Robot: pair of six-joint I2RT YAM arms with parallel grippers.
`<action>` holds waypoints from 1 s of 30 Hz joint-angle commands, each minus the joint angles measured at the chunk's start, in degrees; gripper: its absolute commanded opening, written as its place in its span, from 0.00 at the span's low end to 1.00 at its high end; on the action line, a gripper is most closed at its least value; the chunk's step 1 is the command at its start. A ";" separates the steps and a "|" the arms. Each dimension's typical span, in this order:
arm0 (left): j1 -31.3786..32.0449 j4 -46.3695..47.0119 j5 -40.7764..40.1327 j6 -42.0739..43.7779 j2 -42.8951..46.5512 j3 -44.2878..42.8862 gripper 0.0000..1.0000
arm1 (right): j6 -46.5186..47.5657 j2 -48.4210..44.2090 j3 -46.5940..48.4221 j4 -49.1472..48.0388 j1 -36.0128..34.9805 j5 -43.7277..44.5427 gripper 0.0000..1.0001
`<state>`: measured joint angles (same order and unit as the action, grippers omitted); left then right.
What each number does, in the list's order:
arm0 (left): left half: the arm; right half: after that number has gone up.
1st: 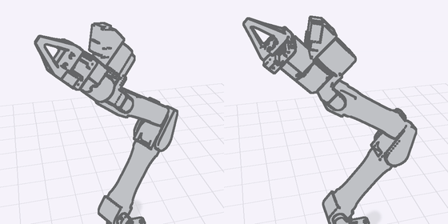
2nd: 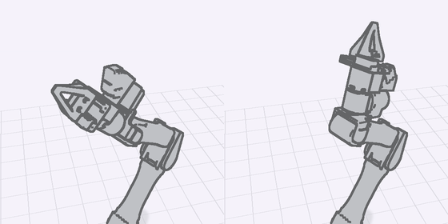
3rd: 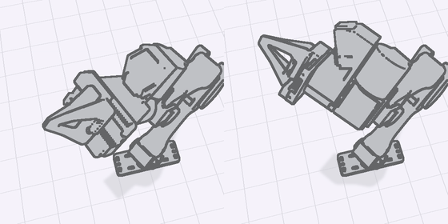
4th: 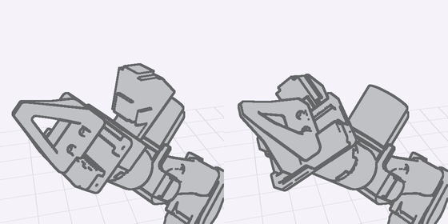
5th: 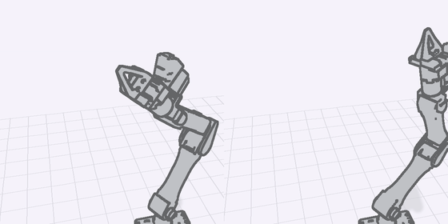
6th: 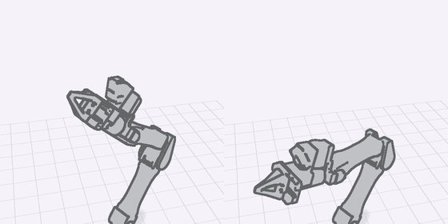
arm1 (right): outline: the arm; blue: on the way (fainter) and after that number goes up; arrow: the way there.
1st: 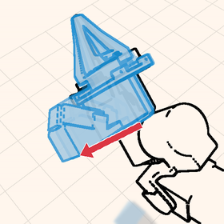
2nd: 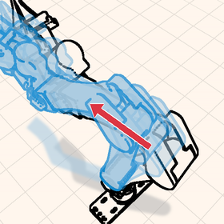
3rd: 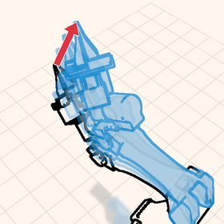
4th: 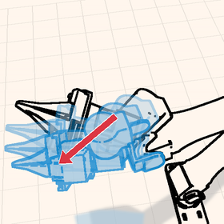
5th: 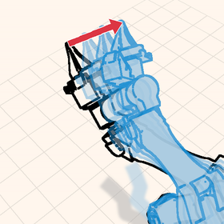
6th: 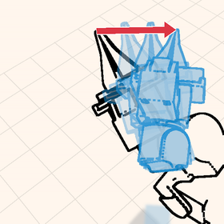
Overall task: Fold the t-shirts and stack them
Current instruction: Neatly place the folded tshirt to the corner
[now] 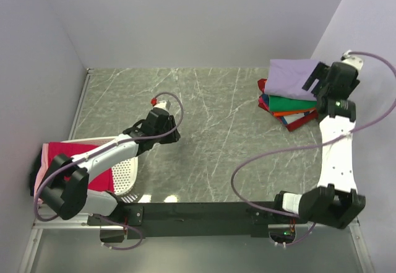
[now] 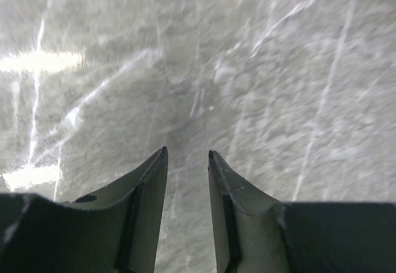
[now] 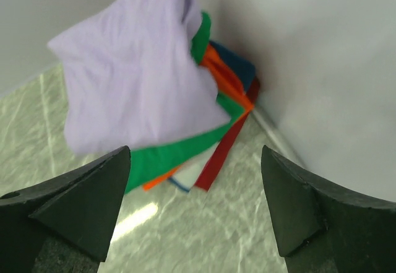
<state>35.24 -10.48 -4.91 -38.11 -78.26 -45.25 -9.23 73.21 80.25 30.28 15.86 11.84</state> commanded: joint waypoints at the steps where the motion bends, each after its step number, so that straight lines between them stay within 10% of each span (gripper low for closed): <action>1: 0.26 -0.77 -2.38 1.72 3.81 -3.61 0.39 | -3.24 -5.44 -5.00 -3.83 -3.19 -2.34 0.92; 16: 0.26 -3.58 -7.57 2.16 15.06 -4.93 0.40 | -10.80 -13.36 -23.73 -7.07 -30.16 -11.66 0.93; 30: 0.26 -4.37 -10.21 2.69 19.19 -3.44 0.41 | -12.39 -11.16 -29.54 -10.51 -38.88 -12.01 0.93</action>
<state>35.33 -15.42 -14.09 -36.62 -60.82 -48.01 -21.21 61.71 50.33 23.05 -22.59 -0.36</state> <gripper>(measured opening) 0.411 0.928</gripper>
